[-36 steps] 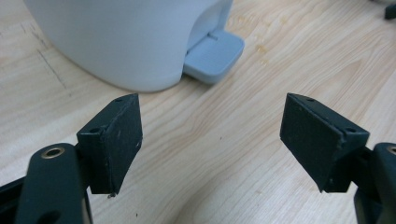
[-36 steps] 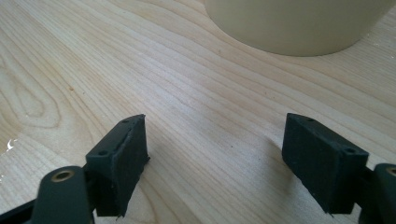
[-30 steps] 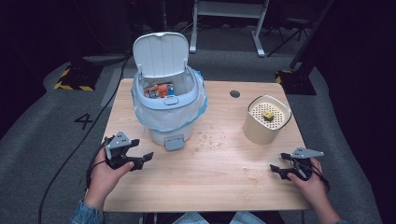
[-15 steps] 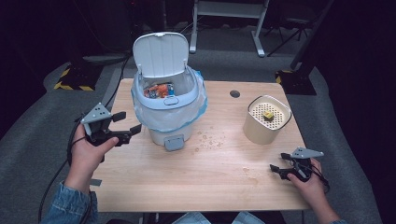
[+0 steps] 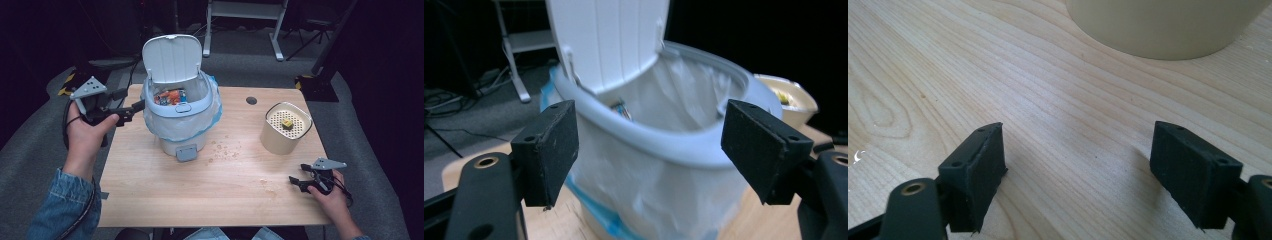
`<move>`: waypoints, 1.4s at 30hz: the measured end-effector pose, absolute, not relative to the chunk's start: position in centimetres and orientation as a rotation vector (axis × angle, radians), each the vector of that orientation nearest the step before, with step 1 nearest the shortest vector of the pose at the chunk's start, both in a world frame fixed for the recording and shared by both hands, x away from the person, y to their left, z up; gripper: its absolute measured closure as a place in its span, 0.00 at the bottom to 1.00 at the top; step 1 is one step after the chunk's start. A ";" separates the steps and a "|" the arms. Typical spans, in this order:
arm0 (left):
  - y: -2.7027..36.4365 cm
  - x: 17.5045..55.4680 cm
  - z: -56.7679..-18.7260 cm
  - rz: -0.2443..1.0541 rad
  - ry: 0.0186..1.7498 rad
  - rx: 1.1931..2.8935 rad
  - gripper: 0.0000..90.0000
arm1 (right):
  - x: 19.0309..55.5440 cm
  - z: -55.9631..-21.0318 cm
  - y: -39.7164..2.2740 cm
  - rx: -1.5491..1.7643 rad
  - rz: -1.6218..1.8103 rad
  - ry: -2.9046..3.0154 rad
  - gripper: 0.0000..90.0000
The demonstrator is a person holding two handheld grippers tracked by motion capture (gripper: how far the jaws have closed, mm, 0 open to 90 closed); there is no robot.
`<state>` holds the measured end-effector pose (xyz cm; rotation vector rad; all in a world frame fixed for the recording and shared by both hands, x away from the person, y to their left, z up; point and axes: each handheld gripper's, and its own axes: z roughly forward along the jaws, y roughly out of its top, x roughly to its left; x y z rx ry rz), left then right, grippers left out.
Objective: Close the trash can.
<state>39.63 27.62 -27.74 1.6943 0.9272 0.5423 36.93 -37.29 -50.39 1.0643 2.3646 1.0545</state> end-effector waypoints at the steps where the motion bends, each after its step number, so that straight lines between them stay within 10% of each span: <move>1: 27.6 39.9 -27.4 0.547 0.929 1.687 0.26 | 36.9 -50.4 -37.3 1.065 1.055 2.365 0.25; 42: 24.3 49.3 -23.3 0.582 0.945 1.630 0.30 | 36.9 -50.4 -37.3 1.065 1.055 2.365 0.25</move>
